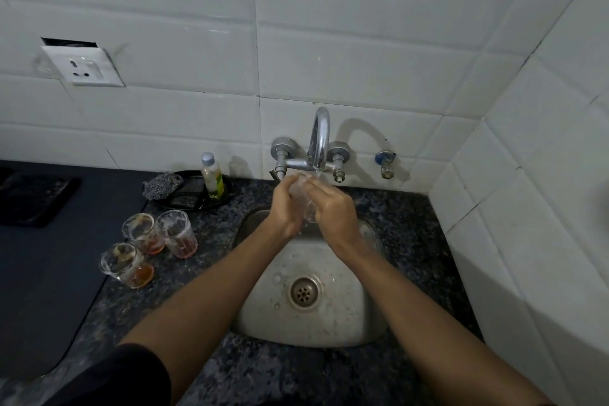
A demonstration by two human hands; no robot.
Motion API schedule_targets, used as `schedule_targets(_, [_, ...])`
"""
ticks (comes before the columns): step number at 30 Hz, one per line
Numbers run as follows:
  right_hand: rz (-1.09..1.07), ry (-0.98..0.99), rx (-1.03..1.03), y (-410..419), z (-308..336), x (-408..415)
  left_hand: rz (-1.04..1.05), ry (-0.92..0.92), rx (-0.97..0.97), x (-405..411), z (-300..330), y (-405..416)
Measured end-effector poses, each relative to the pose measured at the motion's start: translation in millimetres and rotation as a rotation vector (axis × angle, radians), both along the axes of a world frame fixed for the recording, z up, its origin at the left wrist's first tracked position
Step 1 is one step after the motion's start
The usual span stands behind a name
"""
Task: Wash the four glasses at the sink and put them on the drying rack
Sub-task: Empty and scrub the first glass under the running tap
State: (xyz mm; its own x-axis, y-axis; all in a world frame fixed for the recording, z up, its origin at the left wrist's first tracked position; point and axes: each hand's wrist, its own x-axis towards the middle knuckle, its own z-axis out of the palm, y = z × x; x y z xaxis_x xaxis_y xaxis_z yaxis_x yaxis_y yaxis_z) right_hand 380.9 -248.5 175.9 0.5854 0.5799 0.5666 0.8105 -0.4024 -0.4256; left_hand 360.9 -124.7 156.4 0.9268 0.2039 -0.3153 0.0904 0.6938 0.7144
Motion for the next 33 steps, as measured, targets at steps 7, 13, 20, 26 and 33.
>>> schedule_targets(7, [-0.135,0.077,0.245,3.0,-6.2,-7.7,0.042,0.137,0.110,6.8,3.6,8.1])
schedule_targets(13, [0.037,-0.124,0.054,-4.1,-3.3,0.7,-0.054,0.153,0.126,5.8,7.3,10.6])
schedule_targets(20, [-0.225,0.198,0.218,4.5,-1.0,-3.4,-0.065,0.161,0.118,5.3,15.2,9.2])
schedule_targets(26, [-0.088,-0.035,0.124,-2.1,2.4,1.0,-0.045,0.194,0.109,17.1,17.0,16.4])
schedule_targets(33, [-0.061,-0.083,0.040,2.1,9.0,0.5,-0.140,0.189,0.071,10.3,22.2,10.3])
